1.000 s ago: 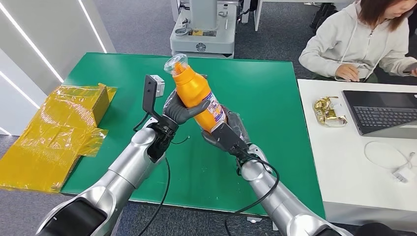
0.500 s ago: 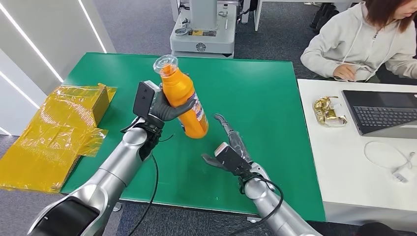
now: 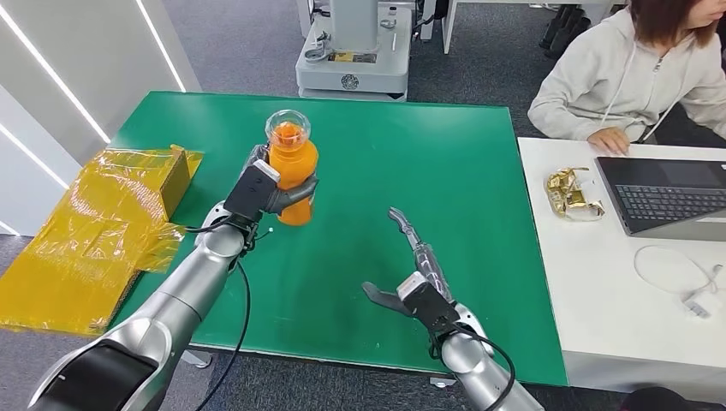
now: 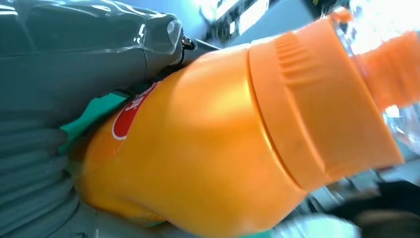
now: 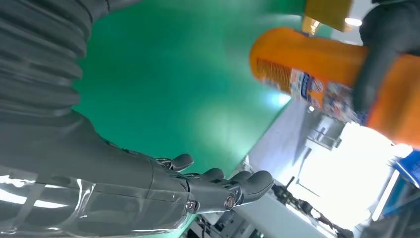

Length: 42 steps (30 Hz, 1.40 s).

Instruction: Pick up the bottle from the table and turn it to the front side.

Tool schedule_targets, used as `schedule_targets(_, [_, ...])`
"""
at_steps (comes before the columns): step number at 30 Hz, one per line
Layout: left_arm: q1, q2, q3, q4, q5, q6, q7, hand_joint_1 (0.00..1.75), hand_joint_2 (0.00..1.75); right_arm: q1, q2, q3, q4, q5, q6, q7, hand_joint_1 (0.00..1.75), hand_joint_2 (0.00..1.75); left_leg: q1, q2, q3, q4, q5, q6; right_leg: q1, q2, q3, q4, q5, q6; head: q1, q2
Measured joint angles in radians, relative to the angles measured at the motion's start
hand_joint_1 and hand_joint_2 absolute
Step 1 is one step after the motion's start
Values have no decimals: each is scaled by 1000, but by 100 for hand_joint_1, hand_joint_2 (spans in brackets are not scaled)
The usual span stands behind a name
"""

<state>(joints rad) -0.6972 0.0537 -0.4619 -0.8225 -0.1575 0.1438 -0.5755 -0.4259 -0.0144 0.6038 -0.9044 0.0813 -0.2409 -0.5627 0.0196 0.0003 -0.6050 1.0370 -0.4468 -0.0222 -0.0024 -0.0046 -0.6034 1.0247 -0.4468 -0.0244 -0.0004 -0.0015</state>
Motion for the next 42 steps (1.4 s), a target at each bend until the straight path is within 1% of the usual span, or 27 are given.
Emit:
schedule_targets(3, [0,35,-15,5,-151,110,10,175,175,56,-35,-26,-99,-21,-22,-1,0,175,0,0,0,0,0,0,0,0,0,0,0,0,0,0])
schedule_targets(6, [7,76,-25,9,-279,195,31,175,175,128,-71,-65,-211,-32,-35,4,0,175,0,1,0,0,0,0,0,1,0,0,0,0,0,0])
schedule_targets(8, [13,98,-32,11,-328,229,40,175,175,166,-87,-88,-267,-34,-39,6,0,175,0,1,0,0,0,0,0,1,-1,0,0,0,0,0])
schedule_targets(10, [18,113,-35,12,-344,241,43,175,175,189,-96,-103,-306,-33,-39,7,0,175,0,1,-1,0,0,0,0,1,-1,0,0,0,0,0])
schedule_targets(13, [22,124,-41,14,-388,265,61,175,175,212,-102,-118,-346,-27,-41,8,0,175,0,1,-1,0,0,0,0,1,-1,0,0,0,0,0])
schedule_targets(16, [26,130,-49,20,-481,318,98,175,175,241,-102,-135,-381,-11,-51,7,0,175,0,1,-1,0,0,0,0,1,-1,0,0,0,0,0])
schedule_targets(18, [28,136,-60,26,-575,368,145,175,175,263,-102,-146,-406,-1,-59,6,0,175,0,1,-1,0,0,0,0,1,-1,0,0,0,0,0])
schedule_targets(19, [29,140,-69,31,-645,399,185,175,175,272,-102,-152,-418,3,-61,6,0,175,0,1,-1,0,0,0,0,1,-1,0,0,0,0,0])
schedule_targets(22, [29,151,-108,46,-906,484,351,175,175,289,-102,-164,-442,9,-65,6,0,175,0,1,-1,0,0,0,0,1,-1,0,0,0,0,0])
schedule_targets(24, [29,155,-135,53,-1041,506,439,175,175,292,-102,-169,-449,9,-67,6,0,175,0,1,-1,0,0,0,0,1,-1,0,0,0,0,0])
schedule_targets(27, [33,158,-160,49,-1193,503,525,175,175,292,-102,-172,-454,7,-68,5,0,175,0,1,-1,0,0,0,0,1,-1,0,0,0,0,0])
schedule_targets(30, [34,160,-176,36,-1329,469,601,175,175,295,-102,-178,-465,6,-70,6,0,175,0,1,-1,0,0,0,0,1,-1,0,0,0,0,0])
schedule_targets(33, [29,163,-210,33,-1349,423,682,175,175,311,-102,-193,-489,20,-76,14,0,175,0,1,-1,0,0,0,0,1,-1,0,0,0,0,0])
schedule_targets(36, [17,171,-268,33,-1350,385,757,175,175,341,-102,-212,-520,35,-83,24,0,175,0,1,-1,0,0,0,0,1,-1,0,0,0,0,0])
schedule_targets(38, [12,176,-294,33,-1350,359,778,175,175,361,-102,-225,-537,41,-86,27,0,175,0,1,-1,0,0,0,0,1,-1,0,0,0,0,0])
schedule_targets(42, [14,202,-308,21,-1350,306,795,175,175,405,-101,-257,-574,45,-74,31,0,175,0,1,-1,-1,0,0,0,2,-2,0,0,0,0,0])
